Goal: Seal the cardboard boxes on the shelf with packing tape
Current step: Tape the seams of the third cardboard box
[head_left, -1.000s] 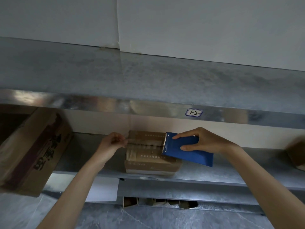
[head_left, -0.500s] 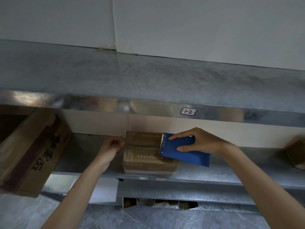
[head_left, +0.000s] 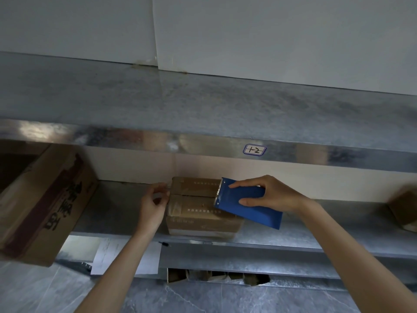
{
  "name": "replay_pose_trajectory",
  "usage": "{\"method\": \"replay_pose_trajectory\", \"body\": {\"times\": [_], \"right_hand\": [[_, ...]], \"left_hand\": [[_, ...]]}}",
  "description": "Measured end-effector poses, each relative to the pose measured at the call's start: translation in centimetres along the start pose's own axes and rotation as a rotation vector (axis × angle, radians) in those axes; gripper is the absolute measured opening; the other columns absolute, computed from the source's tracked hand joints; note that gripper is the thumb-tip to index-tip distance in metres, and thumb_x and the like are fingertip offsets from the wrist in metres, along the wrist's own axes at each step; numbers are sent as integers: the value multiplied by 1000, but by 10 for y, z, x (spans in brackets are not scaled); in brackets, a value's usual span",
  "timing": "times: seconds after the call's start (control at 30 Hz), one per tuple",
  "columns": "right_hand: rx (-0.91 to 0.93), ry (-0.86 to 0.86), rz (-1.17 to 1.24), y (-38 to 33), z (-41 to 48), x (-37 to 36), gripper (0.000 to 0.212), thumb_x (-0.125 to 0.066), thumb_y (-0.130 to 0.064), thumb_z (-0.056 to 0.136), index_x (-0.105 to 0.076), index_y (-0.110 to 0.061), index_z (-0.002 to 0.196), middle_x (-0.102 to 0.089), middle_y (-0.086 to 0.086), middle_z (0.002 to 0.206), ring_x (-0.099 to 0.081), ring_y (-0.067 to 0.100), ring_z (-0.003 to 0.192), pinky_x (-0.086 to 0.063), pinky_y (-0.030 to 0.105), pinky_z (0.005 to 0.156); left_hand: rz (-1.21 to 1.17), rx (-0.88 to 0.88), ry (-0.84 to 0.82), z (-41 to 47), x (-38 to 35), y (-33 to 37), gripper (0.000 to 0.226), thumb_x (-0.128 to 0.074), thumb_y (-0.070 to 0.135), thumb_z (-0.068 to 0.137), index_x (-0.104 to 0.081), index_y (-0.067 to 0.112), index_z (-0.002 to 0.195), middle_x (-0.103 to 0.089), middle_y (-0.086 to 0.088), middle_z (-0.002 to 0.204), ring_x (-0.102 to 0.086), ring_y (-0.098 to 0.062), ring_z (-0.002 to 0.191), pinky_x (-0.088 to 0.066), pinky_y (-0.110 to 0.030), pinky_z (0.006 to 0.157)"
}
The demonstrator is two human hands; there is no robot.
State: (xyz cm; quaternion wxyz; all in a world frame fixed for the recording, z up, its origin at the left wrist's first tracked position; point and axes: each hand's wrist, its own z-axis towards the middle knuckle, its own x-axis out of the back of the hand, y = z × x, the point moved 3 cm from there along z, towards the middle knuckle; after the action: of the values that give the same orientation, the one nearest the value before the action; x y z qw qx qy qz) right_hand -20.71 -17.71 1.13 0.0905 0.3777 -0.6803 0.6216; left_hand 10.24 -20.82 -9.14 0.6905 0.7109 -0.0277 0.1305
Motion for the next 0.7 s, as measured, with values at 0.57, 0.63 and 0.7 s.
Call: {"method": "replay_pose_trajectory", "body": {"times": [0.57,0.63,0.7], "right_hand": [[2,2,-2,2,0,-2,40,-76,-32,84,-65,-44,121,-62,-30,122,-53,-12,114,-41,12,98],[3,3,-3,2,-1,-2,40,-76,-33,84,-65,-44,120,-62,-30,122,-54,-12,114,-42,13,99],[2,6,4,2,-1,-2,40,-76,-32,84,-65,-44,120,-62,-30,122,-54,-11,113,-42,12,98]], "left_hand": [[246,-52,88,-12,0,-19,15,-74,5,84,-67,15,92,-67,3,86,-64,-11,81,-53,-29,76],[249,-40,91,-13,2,-20,14,-75,5,84,-67,14,91,-67,4,85,-63,-7,79,-53,-29,77],[197,-45,133,-12,3,-12,12,-76,9,84,-67,14,90,-66,6,83,-62,-3,79,-50,-23,74]]}}
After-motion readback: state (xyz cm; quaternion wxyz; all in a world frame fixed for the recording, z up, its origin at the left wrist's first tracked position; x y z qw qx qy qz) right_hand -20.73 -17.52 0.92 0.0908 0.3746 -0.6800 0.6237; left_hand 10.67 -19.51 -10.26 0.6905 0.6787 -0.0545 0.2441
